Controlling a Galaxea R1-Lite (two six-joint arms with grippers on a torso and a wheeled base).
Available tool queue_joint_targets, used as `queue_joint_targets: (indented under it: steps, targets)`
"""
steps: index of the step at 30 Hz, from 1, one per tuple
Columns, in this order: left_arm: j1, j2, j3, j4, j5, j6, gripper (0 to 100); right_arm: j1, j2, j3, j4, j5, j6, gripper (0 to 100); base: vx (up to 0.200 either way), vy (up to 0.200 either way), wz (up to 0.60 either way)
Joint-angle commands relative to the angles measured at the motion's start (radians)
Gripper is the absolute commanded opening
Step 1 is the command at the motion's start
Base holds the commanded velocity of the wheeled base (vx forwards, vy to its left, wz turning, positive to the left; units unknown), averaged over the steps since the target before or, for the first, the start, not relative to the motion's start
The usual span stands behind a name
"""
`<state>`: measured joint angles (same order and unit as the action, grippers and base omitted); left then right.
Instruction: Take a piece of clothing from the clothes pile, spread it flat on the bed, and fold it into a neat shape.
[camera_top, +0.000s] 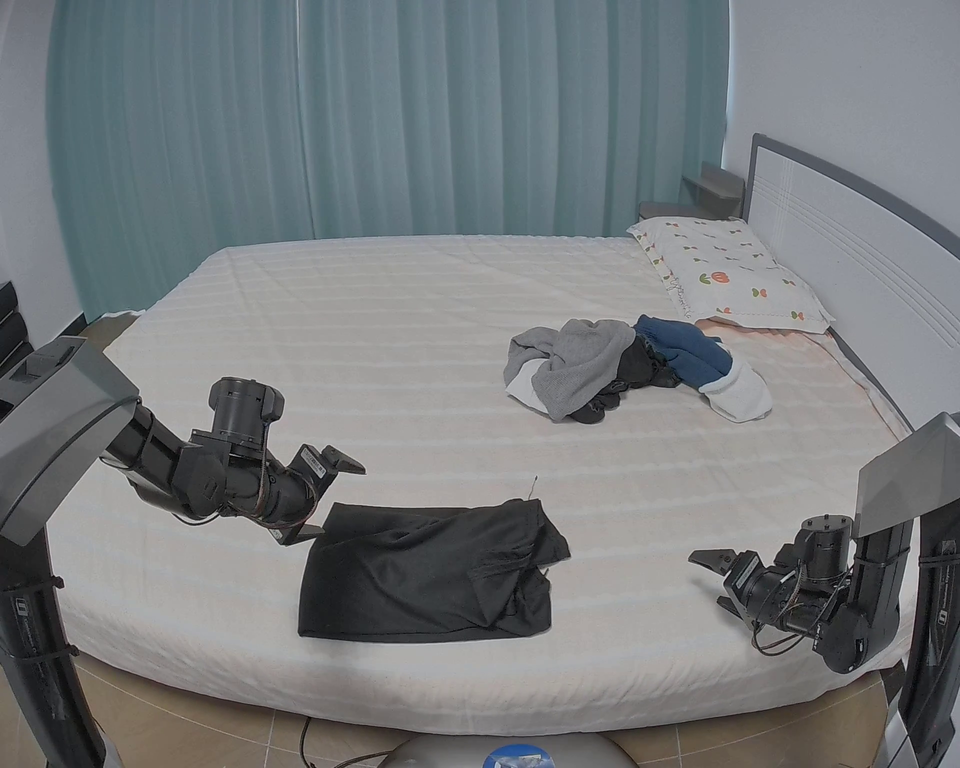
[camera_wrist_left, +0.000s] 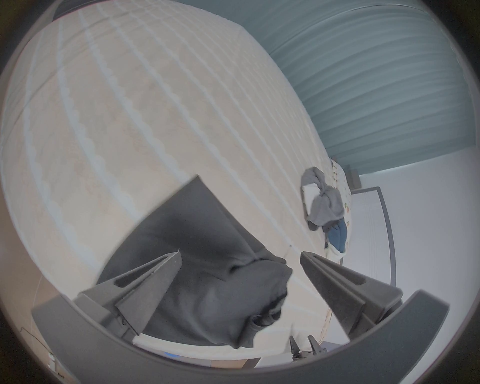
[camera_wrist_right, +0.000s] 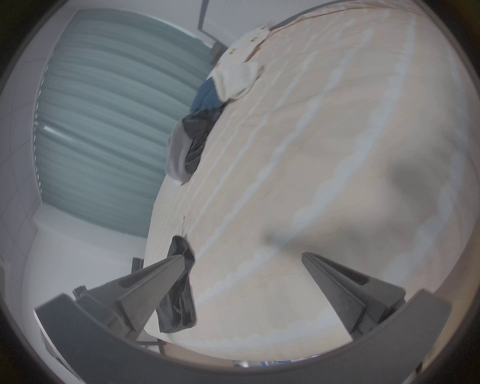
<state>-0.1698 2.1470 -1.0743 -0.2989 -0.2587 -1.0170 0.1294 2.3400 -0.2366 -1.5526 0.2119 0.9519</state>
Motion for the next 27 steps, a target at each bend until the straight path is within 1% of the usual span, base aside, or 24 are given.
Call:
queue_joint_targets:
  steps: [1,3,4,5,6,7,8,9,11,14,15,16,19,21,22,25,27]
  targets:
    - [0.032,0.048,0.016,-0.012,-0.005,0.000,100,0.081,-0.073,-0.021,0.029,-0.016,-0.073,100,0.000,0.200,0.00]
    - [0.036,0.054,0.022,-0.012,-0.017,0.003,100,0.116,-0.133,-0.044,0.088,-0.034,-0.104,100,0.000,0.200,0.00]
    - [0.036,0.057,0.027,-0.014,-0.022,0.006,100,0.122,-0.145,-0.053,0.103,-0.043,-0.105,100,0.000,0.200,0.00]
    - [0.035,0.060,0.039,-0.020,-0.028,0.014,100,0.147,-0.179,-0.086,0.161,-0.074,-0.107,100,0.000,0.200,0.00]
    - [0.035,0.060,0.039,-0.020,-0.028,0.014,100,0.147,-0.179,-0.086,0.161,-0.074,-0.107,100,0.000,0.200,0.00]
    - [0.035,0.054,0.059,-0.046,-0.036,0.014,100,0.190,-0.217,-0.158,0.287,-0.120,-0.111,100,0.000,0.200,0.00]
    - [0.035,0.056,0.066,-0.062,-0.036,0.014,100,0.210,-0.226,-0.199,0.353,-0.146,-0.114,100,0.000,0.200,0.00]
    - [0.035,0.056,0.068,-0.065,-0.036,0.014,100,0.213,-0.228,-0.204,0.359,-0.149,-0.114,100,0.000,0.200,0.00]
    - [0.035,0.054,0.086,-0.088,-0.036,0.014,100,0.265,-0.232,-0.306,0.506,-0.224,-0.127,100,0.000,0.200,0.00]
    - [0.035,0.054,0.088,-0.091,-0.036,0.012,100,0.302,-0.231,-0.375,0.608,-0.270,-0.171,100,0.000,0.200,0.00]
    - [0.035,0.054,0.088,-0.091,-0.036,0.012,100,0.303,-0.231,-0.380,0.611,-0.270,-0.174,100,0.000,0.200,0.00]
    - [0.035,0.054,0.088,-0.091,-0.036,0.014,100,0.319,-0.225,-0.414,0.655,-0.278,-0.211,100,0.000,0.200,0.00]
    - [0.032,0.059,0.088,-0.091,-0.031,0.015,100,0.332,-0.219,-0.461,0.727,-0.309,-0.251,100,0.000,0.200,0.00]
    - [0.030,0.062,0.088,-0.092,-0.024,0.015,100,0.335,-0.214,-0.481,0.763,-0.330,-0.269,100,0.000,0.000,0.00]
    - [0.029,0.063,0.088,-0.092,-0.022,0.015,100,0.342,-0.206,-0.500,0.796,-0.347,-0.294,100,0.000,0.000,0.00]
    - [0.029,0.063,0.088,-0.092,-0.022,0.015,100,0.348,-0.191,-0.527,0.853,-0.362,-0.325,100,0.000,0.000,0.00]
    - [0.029,0.063,0.088,-0.092,-0.020,0.015,100,0.348,-0.176,-0.538,0.873,-0.385,-0.340,100,0.000,0.000,0.00]
